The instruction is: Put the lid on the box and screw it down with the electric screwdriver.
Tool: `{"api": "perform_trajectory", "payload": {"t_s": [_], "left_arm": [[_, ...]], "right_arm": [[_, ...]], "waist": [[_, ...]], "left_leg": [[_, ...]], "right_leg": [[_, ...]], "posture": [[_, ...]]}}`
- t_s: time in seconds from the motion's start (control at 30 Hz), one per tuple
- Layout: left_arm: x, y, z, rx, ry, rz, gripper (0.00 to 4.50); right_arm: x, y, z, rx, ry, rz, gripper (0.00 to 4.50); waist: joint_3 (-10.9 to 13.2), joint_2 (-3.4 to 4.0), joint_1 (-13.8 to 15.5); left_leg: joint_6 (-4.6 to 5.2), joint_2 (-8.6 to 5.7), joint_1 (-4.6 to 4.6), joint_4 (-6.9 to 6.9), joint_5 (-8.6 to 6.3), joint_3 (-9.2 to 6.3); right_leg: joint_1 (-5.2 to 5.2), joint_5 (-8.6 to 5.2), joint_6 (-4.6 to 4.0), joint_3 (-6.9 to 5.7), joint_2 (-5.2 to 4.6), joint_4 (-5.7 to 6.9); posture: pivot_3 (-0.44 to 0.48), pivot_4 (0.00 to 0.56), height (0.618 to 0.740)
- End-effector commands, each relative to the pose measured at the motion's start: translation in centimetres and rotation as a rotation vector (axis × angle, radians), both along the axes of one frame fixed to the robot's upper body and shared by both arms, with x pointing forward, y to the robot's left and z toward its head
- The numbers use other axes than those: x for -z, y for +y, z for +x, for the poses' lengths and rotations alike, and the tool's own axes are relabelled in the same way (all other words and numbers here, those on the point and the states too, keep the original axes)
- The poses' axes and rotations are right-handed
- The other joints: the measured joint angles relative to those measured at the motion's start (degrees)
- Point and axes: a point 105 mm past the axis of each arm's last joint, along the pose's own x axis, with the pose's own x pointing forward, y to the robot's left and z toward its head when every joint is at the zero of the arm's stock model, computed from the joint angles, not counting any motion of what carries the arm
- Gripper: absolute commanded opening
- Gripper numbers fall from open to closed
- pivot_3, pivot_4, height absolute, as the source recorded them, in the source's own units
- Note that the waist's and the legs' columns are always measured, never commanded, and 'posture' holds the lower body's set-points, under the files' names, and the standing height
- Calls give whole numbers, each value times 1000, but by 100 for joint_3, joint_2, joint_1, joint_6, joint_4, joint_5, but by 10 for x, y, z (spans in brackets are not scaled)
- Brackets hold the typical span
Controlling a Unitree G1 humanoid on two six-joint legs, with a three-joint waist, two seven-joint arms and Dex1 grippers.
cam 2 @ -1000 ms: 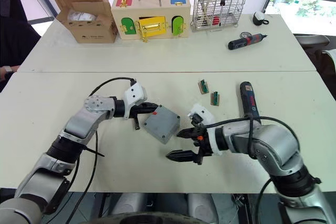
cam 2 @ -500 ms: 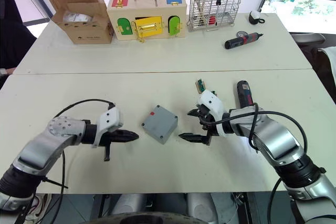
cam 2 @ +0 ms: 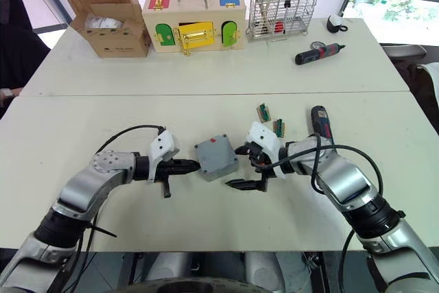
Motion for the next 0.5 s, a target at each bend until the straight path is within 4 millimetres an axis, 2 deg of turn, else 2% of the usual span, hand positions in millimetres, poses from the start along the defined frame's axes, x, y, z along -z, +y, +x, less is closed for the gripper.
{"api": "perform_trajectory", "payload": {"t_s": [0.03, 0.37, 0.5], "left_arm": [[-6, -1, 10, -34, -54, -4, 0], [-4, 2, -1, 34, -27, 16, 0], [-18, 20, -4, 55, -32, 45, 0]], "right_arm": [[-8, 17, -17, -82, 2, 53, 4487], [-8, 8, -15, 2, -4, 41, 4487], [-30, -17, -4, 117, -42, 52, 4487]], "waist": [[0, 0, -17], [0, 0, -33], [0, -1, -30]], "left_leg": [[0, 0, 2, -1, 0, 0], [0, 1, 4, -2, 0, -1], [0, 1, 2, -4, 0, 0]], "right_leg": [[1, 0, 0, 0, 0, 1], [2, 0, 0, 1, 1, 1], [-2, 0, 0, 2, 1, 1]], "posture": [[0, 150, 740], [0, 150, 740], [0, 150, 740]]}}
